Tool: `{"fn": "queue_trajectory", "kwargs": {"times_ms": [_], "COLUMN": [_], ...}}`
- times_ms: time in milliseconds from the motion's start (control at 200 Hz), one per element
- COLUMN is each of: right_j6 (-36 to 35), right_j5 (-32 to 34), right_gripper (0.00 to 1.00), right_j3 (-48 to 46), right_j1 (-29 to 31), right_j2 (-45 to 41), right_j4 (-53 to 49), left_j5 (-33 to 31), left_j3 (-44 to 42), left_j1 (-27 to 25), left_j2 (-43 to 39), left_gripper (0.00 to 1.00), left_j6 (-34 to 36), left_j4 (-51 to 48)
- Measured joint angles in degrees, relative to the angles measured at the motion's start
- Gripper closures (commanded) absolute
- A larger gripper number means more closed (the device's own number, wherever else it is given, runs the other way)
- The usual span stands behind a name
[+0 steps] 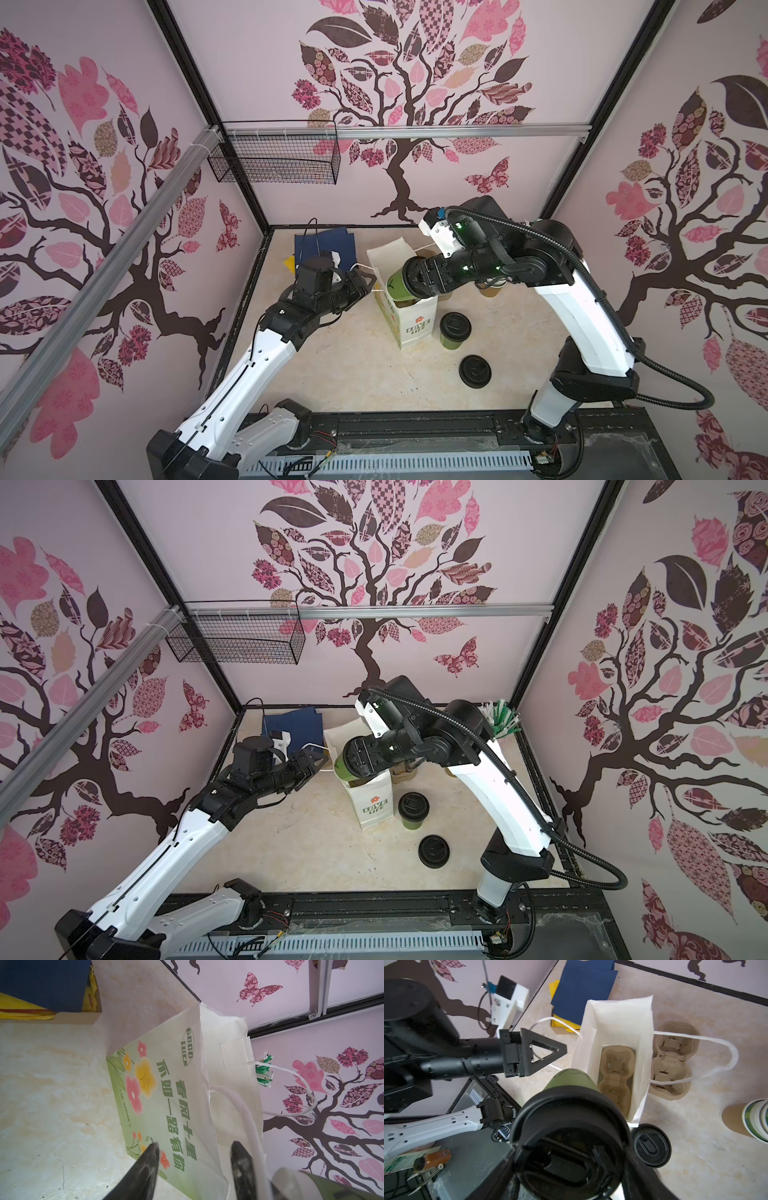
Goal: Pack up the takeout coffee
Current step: 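Lift the green cup and carry it over the white bag opening, then lower the green cup into the bag while the left gripper holds the bag edge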
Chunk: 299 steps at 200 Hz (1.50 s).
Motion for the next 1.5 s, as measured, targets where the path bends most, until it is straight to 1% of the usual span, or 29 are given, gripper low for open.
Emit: {"fn": "queue_trajectory", "kwargs": {"times_ms": [160, 295, 370, 530, 735, 920, 1000, 1190, 1345, 1495], "right_j6": [-0.39, -0.46, -0.46, -0.44, -0.42, -0.42, -0.42, -0.42, -0.42, -0.42], "right_j5": [4.17, 6.34, 7.1, 8.0, 8.04, 8.0, 7.98, 7.8, 7.3, 6.32], "right_gripper": [0.34, 0.35, 0.35, 0.36, 0.36, 0.36, 0.36, 0.36, 0.37, 0.37], "right_j3": [-0.24, -1.38, -1.44, -1.4, -1.49, -3.13, -4.85, -8.11, -10.19, -12.13], "right_j1": [-0.94, -1.05, -1.05, -1.05, -1.05, -1.05, -1.05, -1.05, -1.05, -1.05], "right_j2": [4.26, 7.61, 9.35, 12.76, 15.85, 15.96, 15.96, 15.78, 15.74, 15.3], "right_j4": [-0.02, -0.04, -0.02, -0.02, 0.0, 0.02, 0.0, 0.0, 0.0, 0.07], "left_j5": [-0.24, -0.87, -1.09, -0.87, 1.31, 5.84, 7.78, 10.93, 11.61, 12.07], "left_j3": [0.24, 1.79, 2.73, 3.04, 3.04, 3.04, 3.04, 3.04, 3.04, 3.04], "left_j1": [0.0, 0.0, 0.0, 0.0, 0.11, 0.11, 0.11, 0.09, -0.2, -1.99], "left_j2": [0.0, 0.0, 0.0, 0.0, -0.04, -0.33, -0.9, -2.93, -3.69, -4.55], "left_gripper": [0.37, 0.42, 0.48, 0.65, 0.85, 0.97, 1.0, 1.0, 1.0, 1.0], "left_j6": [0.57, 1.49, 2.27, 2.86, 3.04, 2.08, 1.77, 1.11, 0.52, -0.5], "left_j4": [-0.37, -1.79, -2.27, -3.04, -3.82, -3.93, -4.37, -5.88, -6.6, -7.56]}}
